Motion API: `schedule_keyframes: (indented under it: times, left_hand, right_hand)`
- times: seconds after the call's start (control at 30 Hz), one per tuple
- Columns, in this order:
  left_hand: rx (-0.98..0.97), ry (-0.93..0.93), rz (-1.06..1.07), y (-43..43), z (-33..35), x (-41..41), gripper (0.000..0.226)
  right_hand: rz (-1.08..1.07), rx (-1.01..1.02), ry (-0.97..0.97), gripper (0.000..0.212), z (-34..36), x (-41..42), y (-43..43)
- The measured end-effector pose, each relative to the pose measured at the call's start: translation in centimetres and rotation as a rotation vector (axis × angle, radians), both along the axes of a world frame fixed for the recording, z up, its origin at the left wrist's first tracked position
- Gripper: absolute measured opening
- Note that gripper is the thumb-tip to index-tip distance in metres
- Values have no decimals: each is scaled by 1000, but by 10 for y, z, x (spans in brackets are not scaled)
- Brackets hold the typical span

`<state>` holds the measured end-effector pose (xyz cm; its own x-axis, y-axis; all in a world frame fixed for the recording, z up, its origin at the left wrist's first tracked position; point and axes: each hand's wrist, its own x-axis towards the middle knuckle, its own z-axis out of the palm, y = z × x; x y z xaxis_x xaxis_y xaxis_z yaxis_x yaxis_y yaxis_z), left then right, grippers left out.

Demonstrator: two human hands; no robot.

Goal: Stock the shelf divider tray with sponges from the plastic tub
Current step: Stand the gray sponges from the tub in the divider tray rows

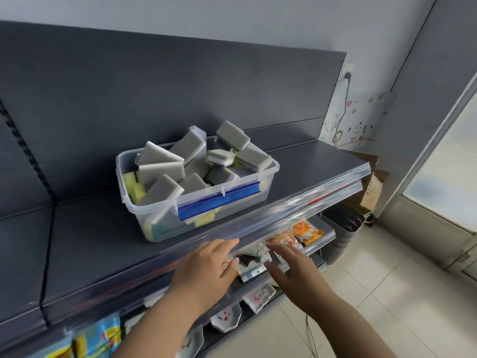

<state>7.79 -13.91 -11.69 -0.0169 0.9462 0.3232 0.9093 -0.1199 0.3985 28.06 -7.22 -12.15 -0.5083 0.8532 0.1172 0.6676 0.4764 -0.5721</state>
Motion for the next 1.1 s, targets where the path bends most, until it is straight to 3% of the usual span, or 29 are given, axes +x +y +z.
schedule_keyframes:
  times: [0.27,0.5,1.0,1.1]
  left_hand:
    - [202,3,37,104,49,-52,38]
    - [258,76,45,170,69,-76,33]
    - [50,29,396,234,70,-91,41]
    - [-75,23,489,253,71,-84,45]
  right_hand:
    - [20,140,48,42,53,-60,132]
    - [-66,217,130,38,59,-72,203]
    - [84,216,118,39,79,-133,347]
    - [136,161,-15,46,87,-146,372]
